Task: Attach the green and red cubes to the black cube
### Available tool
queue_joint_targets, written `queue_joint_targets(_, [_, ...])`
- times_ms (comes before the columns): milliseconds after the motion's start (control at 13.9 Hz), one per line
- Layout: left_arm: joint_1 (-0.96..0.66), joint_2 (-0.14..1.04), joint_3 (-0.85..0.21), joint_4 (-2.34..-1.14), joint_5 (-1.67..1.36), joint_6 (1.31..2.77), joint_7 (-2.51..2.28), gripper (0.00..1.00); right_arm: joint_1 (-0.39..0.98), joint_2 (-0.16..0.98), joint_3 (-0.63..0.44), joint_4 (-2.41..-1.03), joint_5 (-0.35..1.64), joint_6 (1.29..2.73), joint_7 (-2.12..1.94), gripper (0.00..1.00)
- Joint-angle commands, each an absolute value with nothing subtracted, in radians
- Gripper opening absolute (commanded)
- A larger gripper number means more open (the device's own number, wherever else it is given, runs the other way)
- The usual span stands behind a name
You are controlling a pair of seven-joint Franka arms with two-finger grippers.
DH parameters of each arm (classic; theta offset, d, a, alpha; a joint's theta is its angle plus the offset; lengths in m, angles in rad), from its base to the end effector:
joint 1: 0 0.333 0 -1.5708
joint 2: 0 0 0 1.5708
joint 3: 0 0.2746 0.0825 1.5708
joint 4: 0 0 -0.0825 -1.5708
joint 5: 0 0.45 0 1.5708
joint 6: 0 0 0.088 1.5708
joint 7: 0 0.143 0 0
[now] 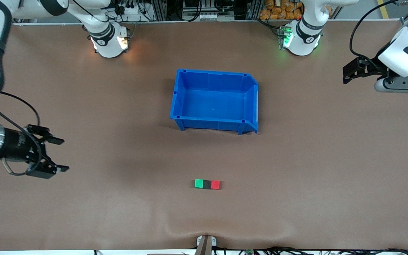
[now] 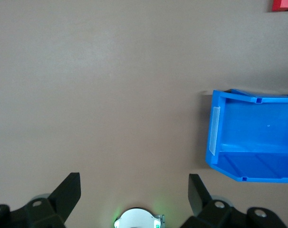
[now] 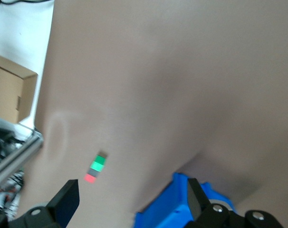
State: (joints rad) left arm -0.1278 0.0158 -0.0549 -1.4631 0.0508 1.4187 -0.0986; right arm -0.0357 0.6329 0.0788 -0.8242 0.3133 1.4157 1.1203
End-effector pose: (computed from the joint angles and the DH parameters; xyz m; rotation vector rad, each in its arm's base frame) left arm 0.5979 -0.1023 0.5819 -3.0807 0.1201 0.0812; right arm 0.7462 0.0607 0.5028 -2.4626 1.4244 0.3254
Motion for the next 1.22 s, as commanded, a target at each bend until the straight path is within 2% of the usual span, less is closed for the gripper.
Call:
queue_joint_targets(0, [-0.112, -0.017, -0.051, -1.479, 0.035, 1.399, -0.075, 1.0, -0.057, 0.569, 0.077, -0.87, 0.244, 1.333, 0.903, 1.0])
queue_joint_targets(287, [-0.098, -0.023, -0.054, -1.474, 0.029, 1.37, -0.051, 1.0, -0.038, 0.52, 0.035, -0.87, 0.131, 1.218, 0.584, 1.0])
queue_joint_targets(574, [-0.092, -0.018, -0.057, -1.474, 0.015, 1.37, -0.017, 1.0, -0.017, 0.454, -0.08, -0.87, 0.107, 1.145, 0.255, 1.0])
queue_joint_targets(932, [-0.092, -0.012, -0.055, -1.473, 0.029, 1.371, 0.012, 1.0, -0.009, 0.382, -0.095, -0.876, 0.054, 1.108, 0.034, 1.0])
queue_joint_targets(1147, [-0.089, -0.009, -0.055, -1.474, 0.026, 1.381, 0.026, 1.0, -0.011, 0.289, -0.103, -0.98, 0.054, 1.117, 0.032, 1.0])
